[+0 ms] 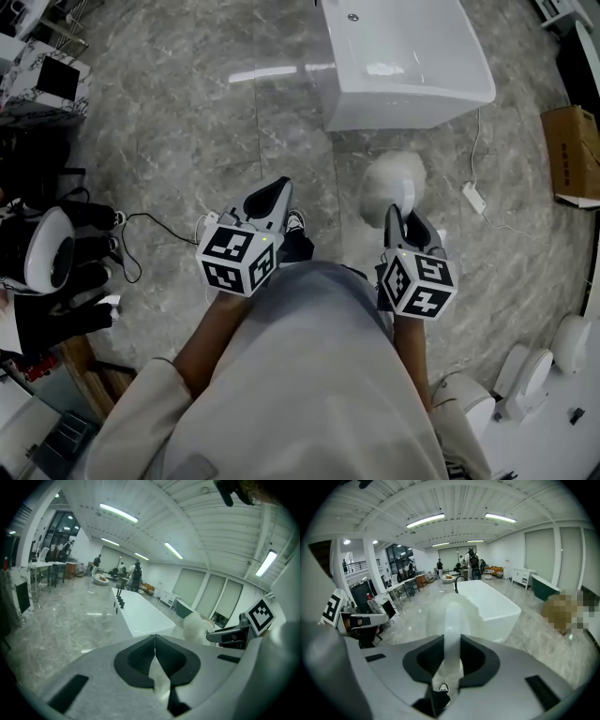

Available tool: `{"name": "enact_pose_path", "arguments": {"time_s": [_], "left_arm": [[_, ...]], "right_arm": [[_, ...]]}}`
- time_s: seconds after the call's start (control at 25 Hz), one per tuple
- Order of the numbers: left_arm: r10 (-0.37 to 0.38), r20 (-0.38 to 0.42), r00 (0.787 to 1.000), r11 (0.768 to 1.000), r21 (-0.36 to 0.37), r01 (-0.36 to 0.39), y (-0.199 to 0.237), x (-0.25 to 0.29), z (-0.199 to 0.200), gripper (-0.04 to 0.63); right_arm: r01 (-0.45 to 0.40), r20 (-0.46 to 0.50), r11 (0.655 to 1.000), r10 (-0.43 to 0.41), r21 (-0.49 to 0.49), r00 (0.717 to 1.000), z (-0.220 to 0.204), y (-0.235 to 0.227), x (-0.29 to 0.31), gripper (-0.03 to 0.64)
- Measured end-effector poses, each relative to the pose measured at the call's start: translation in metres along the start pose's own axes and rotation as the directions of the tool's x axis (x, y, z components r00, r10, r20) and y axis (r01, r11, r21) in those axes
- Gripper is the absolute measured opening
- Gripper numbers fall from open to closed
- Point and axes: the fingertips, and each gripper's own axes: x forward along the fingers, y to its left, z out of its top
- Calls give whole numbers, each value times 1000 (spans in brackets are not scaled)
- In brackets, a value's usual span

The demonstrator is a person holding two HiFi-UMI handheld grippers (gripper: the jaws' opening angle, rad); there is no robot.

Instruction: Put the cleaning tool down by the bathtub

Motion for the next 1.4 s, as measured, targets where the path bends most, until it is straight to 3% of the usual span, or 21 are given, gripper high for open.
{"name": "enact_pose_path", "arguments": {"time_s": [0.24,0.6,0.8,1.08,1.4], "left_arm": [[-36,17,999,999,25,35,12,11,25,9],[-42,47,998,999,-9,43,28,25,50,9],[-66,72,995,995,-71,71,35,34,57,9],[-23,95,995,997,-70,29,48,66,82,9],[0,94,996,999,-40,4,54,127,127,9]], "right_arm": [[13,21,1000,-13,-8,1000,28,7,19,67],[45,36,998,-44,-43,998,50,13,38,67],[43,30,998,-42,-37,999,56,10,50,67],[12,33,999,-11,-33,999,83,-10,88,67],[-52,55,998,54,-44,997,142,-35,144,67]]}}
